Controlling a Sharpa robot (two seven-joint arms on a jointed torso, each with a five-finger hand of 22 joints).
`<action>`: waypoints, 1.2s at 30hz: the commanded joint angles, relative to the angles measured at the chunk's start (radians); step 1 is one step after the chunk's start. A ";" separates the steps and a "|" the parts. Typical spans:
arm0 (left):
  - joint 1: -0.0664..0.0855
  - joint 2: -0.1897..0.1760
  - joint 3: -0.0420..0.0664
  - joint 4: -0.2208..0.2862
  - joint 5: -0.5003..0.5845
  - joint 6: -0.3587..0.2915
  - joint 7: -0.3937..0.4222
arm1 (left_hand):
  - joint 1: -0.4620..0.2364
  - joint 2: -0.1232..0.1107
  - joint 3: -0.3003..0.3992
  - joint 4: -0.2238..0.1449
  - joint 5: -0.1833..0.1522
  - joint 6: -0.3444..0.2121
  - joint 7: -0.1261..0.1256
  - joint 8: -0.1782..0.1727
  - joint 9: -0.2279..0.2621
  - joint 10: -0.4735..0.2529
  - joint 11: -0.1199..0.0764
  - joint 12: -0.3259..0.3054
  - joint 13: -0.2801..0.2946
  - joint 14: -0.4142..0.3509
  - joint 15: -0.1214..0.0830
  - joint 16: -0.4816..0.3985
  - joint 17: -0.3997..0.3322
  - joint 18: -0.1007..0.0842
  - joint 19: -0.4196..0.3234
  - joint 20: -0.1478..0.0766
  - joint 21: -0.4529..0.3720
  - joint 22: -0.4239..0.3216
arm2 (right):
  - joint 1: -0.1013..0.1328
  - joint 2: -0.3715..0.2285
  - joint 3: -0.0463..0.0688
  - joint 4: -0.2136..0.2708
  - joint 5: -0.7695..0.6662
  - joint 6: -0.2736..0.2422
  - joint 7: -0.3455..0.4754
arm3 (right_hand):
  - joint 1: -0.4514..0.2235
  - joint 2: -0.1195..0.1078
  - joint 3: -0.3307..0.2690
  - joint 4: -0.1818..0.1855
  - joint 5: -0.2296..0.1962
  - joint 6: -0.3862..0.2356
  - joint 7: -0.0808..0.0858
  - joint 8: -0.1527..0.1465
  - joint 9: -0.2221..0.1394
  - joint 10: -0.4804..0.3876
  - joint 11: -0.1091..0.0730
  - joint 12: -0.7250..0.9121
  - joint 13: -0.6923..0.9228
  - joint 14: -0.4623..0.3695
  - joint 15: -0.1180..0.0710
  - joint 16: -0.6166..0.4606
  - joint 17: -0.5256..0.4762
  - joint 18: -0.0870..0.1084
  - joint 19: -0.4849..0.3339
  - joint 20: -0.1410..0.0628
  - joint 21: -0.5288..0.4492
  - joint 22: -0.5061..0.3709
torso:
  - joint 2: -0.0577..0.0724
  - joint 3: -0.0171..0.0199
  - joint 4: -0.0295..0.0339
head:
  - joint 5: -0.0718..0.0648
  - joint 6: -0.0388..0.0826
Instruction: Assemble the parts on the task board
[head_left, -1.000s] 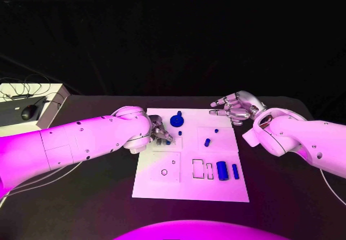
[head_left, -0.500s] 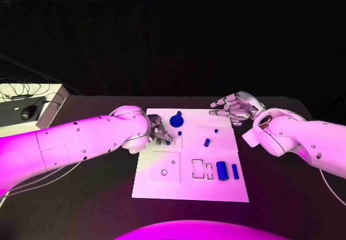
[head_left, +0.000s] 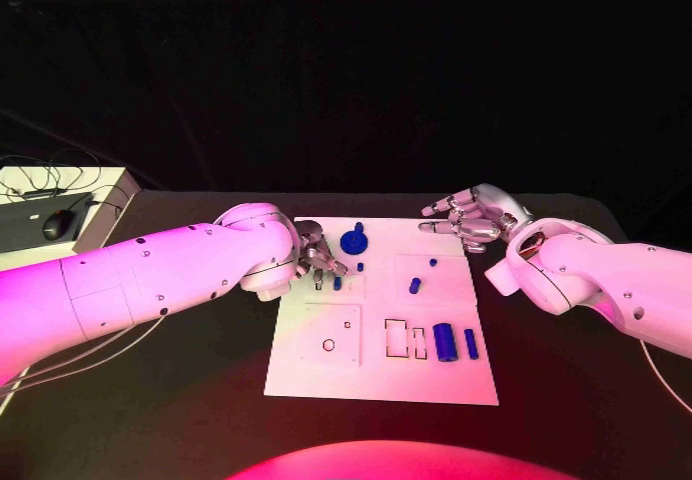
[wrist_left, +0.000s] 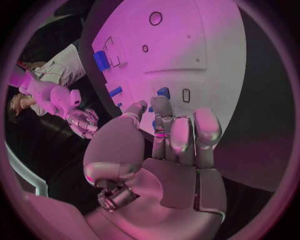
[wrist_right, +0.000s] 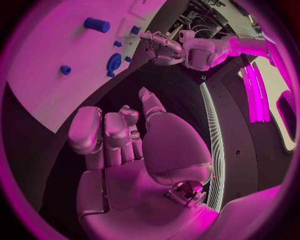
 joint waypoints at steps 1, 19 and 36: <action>0.000 -0.008 0.019 0.006 0.023 -0.002 0.020 | 0.007 0.023 -0.014 -0.004 -0.001 -0.007 0.005 0.002 0.000 -0.013 0.001 0.004 -0.001 0.002 -0.002 -0.004 -0.006 -0.008 0.003 0.002 -0.009 0.001 | -0.001 -0.001 0.000 0.000 -0.006 0.005 0.007 | -0.008 -0.001 -0.001 -0.006 0.004 -0.002 0.007 0.002 0.001 -0.007 -0.001 -0.003 -0.001 0.002 -0.003 -0.004 -0.001 0.018 -0.006 -0.001 -0.007 0.133 | 0.000 0.0009 -0.0004 | 0.001 0.000; 0.000 -0.084 0.077 0.014 0.119 -0.011 0.066 | 0.177 0.023 -0.013 -0.087 -0.006 -0.094 0.078 -0.118 -0.219 -0.109 0.047 -0.103 -0.128 -0.043 0.020 -0.148 -0.144 0.026 -0.070 0.013 -0.187 -0.113 | -0.001 -0.011 0.001 0.006 0.000 -0.016 0.026 | -0.002 0.001 0.004 -0.011 0.003 -0.001 0.007 0.002 0.001 -0.006 -0.001 -0.003 -0.001 0.002 -0.003 -0.004 -0.002 0.018 -0.006 -0.002 -0.006 0.133 | 0.000 0.0005 -0.0008 | 0.003 0.010; 0.002 -0.117 0.145 -0.109 0.134 0.025 0.102 | 0.182 -0.042 -0.221 0.181 -0.181 -0.165 0.147 -0.141 -0.589 -0.131 0.100 -0.154 -0.296 -0.101 0.058 -0.247 -0.278 0.077 -0.113 0.063 -0.358 -0.215 | -0.001 -0.019 0.001 0.001 0.008 -0.025 0.046 | -0.005 -0.001 0.004 -0.012 0.003 -0.003 0.007 0.002 0.001 -0.010 -0.001 -0.008 -0.004 0.001 -0.003 -0.007 -0.005 0.018 -0.007 -0.001 -0.011 0.132 | 0.000 0.0003 0.0006 | 0.012 0.022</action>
